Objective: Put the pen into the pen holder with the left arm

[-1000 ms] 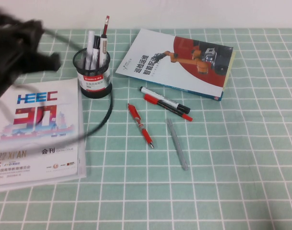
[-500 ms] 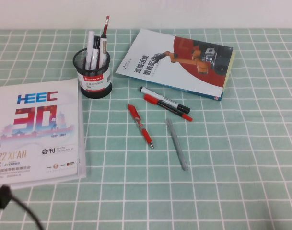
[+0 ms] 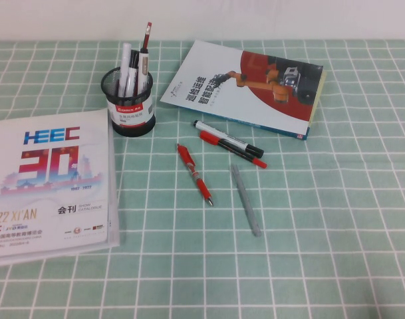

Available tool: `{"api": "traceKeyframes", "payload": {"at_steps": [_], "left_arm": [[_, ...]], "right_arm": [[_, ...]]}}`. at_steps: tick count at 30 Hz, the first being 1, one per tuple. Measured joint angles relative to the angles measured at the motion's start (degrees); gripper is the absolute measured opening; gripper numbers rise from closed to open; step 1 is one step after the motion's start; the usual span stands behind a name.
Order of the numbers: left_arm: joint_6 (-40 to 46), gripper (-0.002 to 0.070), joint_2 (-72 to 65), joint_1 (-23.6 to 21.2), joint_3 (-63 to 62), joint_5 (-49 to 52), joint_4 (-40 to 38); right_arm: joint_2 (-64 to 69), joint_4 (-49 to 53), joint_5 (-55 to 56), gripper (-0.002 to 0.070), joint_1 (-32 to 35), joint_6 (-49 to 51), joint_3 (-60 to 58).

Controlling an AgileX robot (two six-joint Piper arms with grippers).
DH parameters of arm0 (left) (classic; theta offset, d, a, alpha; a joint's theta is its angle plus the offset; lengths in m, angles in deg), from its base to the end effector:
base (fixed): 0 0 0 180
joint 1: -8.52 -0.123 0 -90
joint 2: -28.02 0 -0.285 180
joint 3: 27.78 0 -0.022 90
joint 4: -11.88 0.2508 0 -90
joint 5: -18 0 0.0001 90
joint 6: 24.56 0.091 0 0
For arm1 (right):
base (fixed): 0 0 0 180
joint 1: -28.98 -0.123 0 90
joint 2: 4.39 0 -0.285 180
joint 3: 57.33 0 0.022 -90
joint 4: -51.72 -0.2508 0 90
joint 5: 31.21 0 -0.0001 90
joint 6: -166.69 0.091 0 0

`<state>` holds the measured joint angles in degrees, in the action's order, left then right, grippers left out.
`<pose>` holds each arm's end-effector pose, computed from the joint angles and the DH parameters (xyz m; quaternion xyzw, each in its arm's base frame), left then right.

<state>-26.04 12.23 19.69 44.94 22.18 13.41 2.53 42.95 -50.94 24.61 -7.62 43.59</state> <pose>0.0656 -0.0128 0.2247 0.0700 0.7201 -0.0662 0.6871 0.0528 0.0087 0.1724 0.0509 0.7943 0.1166 0.5940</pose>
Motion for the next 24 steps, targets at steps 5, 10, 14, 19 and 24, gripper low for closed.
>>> {"api": "traceKeyframes", "payload": {"at_steps": [5,10,14,19,24], "left_arm": [[0.0,0.0000,6.7,-4.2,5.6,-2.6,-2.8],[-0.3,0.0000,8.5,-5.0,5.9,1.6,-3.3],[-0.4,0.0000,8.5,-5.0,6.0,10.1,-3.2],[-0.4,0.0000,8.5,-5.0,5.9,16.7,-2.3],[-0.4,0.0000,8.5,-5.0,5.9,17.1,-2.1]], "right_arm": [[0.0,0.0,0.0,-0.0020,0.0,0.0,0.0],[0.0,0.0,0.0,-0.0020,0.0,0.0,0.0],[0.0,0.0,0.0,-0.0020,0.0,0.0,0.0],[0.0,0.0,0.0,-0.0020,0.0,0.0,0.0],[0.0,0.0,0.0,-0.0020,0.0,0.0,0.0]]}}
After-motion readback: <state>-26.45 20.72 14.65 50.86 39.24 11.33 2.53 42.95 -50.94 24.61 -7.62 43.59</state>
